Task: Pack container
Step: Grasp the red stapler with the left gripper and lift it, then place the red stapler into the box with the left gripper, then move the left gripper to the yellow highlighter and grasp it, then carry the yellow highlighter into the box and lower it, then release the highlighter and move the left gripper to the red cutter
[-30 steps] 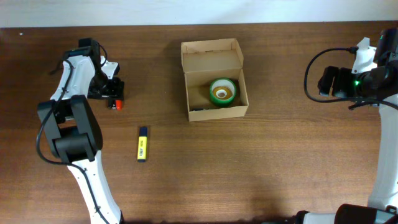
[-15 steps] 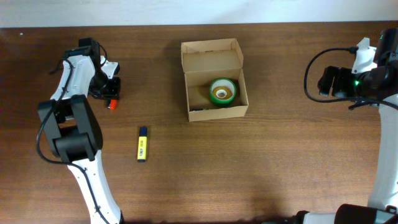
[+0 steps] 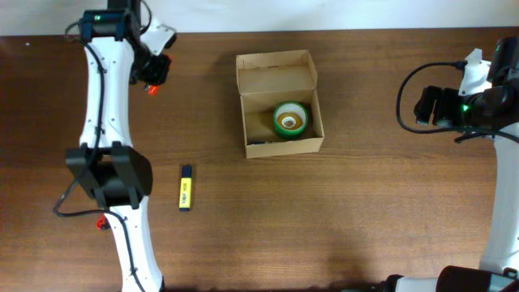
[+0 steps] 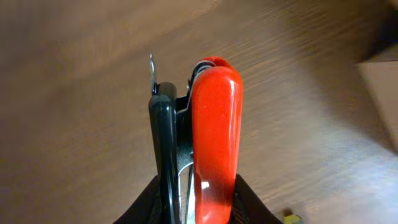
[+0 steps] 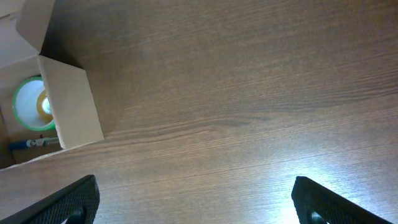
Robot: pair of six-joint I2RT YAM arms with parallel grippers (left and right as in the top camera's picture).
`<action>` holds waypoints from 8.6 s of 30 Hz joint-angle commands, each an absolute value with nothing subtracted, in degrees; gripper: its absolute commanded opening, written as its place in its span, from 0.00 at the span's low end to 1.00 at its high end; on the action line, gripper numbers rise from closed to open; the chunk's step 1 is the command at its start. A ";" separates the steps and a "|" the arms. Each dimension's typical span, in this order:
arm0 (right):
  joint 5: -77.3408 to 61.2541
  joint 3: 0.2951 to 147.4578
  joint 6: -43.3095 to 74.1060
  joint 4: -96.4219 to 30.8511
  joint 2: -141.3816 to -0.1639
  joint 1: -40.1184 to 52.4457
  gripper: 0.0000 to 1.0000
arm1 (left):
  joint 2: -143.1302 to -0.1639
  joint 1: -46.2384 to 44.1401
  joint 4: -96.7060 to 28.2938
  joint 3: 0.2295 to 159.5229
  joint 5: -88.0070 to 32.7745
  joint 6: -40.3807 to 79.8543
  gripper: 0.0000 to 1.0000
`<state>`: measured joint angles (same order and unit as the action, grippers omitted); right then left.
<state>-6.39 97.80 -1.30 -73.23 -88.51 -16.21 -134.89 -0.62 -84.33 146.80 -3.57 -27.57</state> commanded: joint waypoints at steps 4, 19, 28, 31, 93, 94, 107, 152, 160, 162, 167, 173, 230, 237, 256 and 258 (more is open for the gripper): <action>-7.07 97.56 -0.82 -73.12 -88.77 -16.53 1.00 | -125.69 -13.04 -89.82 151.79 -4.71 -39.68 0.01; -7.11 97.56 -0.80 -73.28 -88.77 -16.53 1.00 | -132.18 -30.72 -86.04 142.71 -4.80 -54.37 0.01; -7.09 97.56 -0.80 -73.23 -88.77 -16.53 1.00 | -137.05 -30.87 -81.36 136.25 -7.40 -54.94 0.01; -7.09 97.56 -0.80 -73.25 -88.77 -16.53 1.00 | -138.82 -31.62 -80.88 134.87 -7.99 -54.70 0.01; -6.92 97.56 -1.02 -74.13 -88.77 -16.51 1.00 | -90.39 -5.45 -49.60 54.28 -5.61 1.54 0.60; -6.92 97.56 -1.02 -74.13 -88.77 -16.51 1.00 | -91.39 -5.48 -47.86 53.63 -5.58 1.80 0.60; -6.90 97.56 -1.06 -73.65 -88.77 -16.53 0.99 | -101.84 -5.52 -40.66 53.52 -4.64 1.91 0.48; -6.92 97.56 -1.04 -73.06 -88.77 -16.51 0.99 | -105.27 -5.63 -63.53 100.92 -0.67 -18.13 0.02; -6.94 97.56 -1.02 -73.12 -88.77 -16.51 0.98 | -115.83 -9.32 -76.03 127.96 -4.99 -29.28 0.01; -6.94 97.56 -1.02 -73.25 -88.77 -16.51 0.99 | -119.31 -11.35 -77.49 132.70 -5.04 -30.35 0.01; -6.94 97.56 -1.02 -73.49 -88.77 -16.51 0.99 | -124.40 -17.12 -79.35 136.53 -6.68 -37.01 0.01; -7.16 97.56 -0.99 -73.49 -88.77 -16.51 0.99 | -126.17 -24.77 -79.57 136.51 -5.58 -43.05 0.01; -7.03 97.56 -1.21 -72.64 -88.77 -16.53 0.99 | -143.46 -34.24 -72.49 136.09 -4.32 -41.12 0.17; -6.87 97.56 -1.21 -72.64 -88.77 -16.53 0.99 | -143.46 -34.24 -71.94 136.11 -4.27 -40.05 0.50; -6.87 97.56 -1.21 -72.60 -88.77 -16.53 0.99 | -131.20 -33.34 -77.34 154.12 15.20 -29.15 0.56; -6.87 97.56 -1.21 -72.62 -88.77 -16.53 0.98 | -127.72 -31.35 -77.60 153.91 16.95 -28.14 0.56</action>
<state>-7.42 97.58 -1.52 -72.77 -88.58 -16.21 -132.84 -33.56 -77.25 152.59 11.99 -30.92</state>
